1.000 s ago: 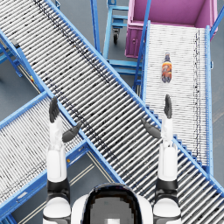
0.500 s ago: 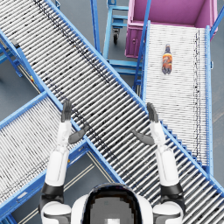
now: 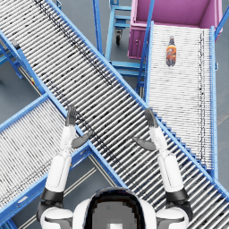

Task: Pick up the oil and place it on the left assembly line, put the cola on the right, and keep Sprite still

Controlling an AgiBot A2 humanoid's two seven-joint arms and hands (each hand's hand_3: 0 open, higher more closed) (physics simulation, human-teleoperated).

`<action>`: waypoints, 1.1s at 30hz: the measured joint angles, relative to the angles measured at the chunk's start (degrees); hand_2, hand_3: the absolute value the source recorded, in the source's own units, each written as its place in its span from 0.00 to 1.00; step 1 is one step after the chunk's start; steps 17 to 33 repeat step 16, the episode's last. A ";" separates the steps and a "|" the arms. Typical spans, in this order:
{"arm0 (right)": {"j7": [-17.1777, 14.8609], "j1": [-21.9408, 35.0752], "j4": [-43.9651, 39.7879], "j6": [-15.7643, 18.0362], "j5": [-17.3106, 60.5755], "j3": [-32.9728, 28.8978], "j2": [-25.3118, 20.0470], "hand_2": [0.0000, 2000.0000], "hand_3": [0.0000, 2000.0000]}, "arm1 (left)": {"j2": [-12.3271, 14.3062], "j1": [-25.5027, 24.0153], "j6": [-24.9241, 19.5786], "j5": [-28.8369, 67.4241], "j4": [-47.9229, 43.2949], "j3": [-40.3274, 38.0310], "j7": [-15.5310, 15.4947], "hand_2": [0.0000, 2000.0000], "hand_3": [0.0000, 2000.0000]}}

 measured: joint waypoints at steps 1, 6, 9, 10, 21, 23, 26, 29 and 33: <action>0.00 0.00 0.00 0.00 0.00 0.00 0.00 0.00 0.00 | 0.00 0.00 0.00 0.00 0.00 0.00 0.00 0.00 0.00; 0.00 0.00 0.00 0.00 -0.02 0.01 0.01 0.00 0.00 | -0.01 -0.01 0.00 -0.01 0.00 0.01 0.00 0.00 0.00; 0.00 0.00 0.00 0.00 -0.02 0.01 0.01 0.00 0.00 | -0.01 -0.01 0.00 -0.01 0.00 0.01 0.00 0.00 0.00; 0.00 0.00 0.00 0.00 -0.02 0.01 0.01 0.00 0.00 | -0.01 -0.01 0.00 -0.01 0.00 0.01 0.00 0.00 0.00; 0.00 0.00 0.00 0.00 -0.02 0.01 0.01 0.00 0.00 | -0.01 -0.01 0.00 -0.01 0.00 0.01 0.00 0.00 0.00; 0.00 0.00 0.00 0.00 -0.02 0.01 0.01 0.00 0.00 | -0.01 -0.01 0.00 -0.01 0.00 0.01 0.00 0.00 0.00; 0.00 0.00 0.00 0.00 -0.02 0.01 0.01 0.00 0.00 | -0.01 -0.01 0.00 -0.01 0.00 0.01 0.00 0.00 0.00; 0.00 0.00 0.00 0.00 -0.02 0.01 0.01 0.00 0.00 | -0.01 -0.01 0.00 -0.01 0.00 0.01 0.00 0.00 0.00; 0.00 0.00 0.00 0.00 -0.02 0.01 0.01 0.00 0.00 | -0.01 -0.01 0.00 -0.01 0.00 0.01 0.00 0.00 0.00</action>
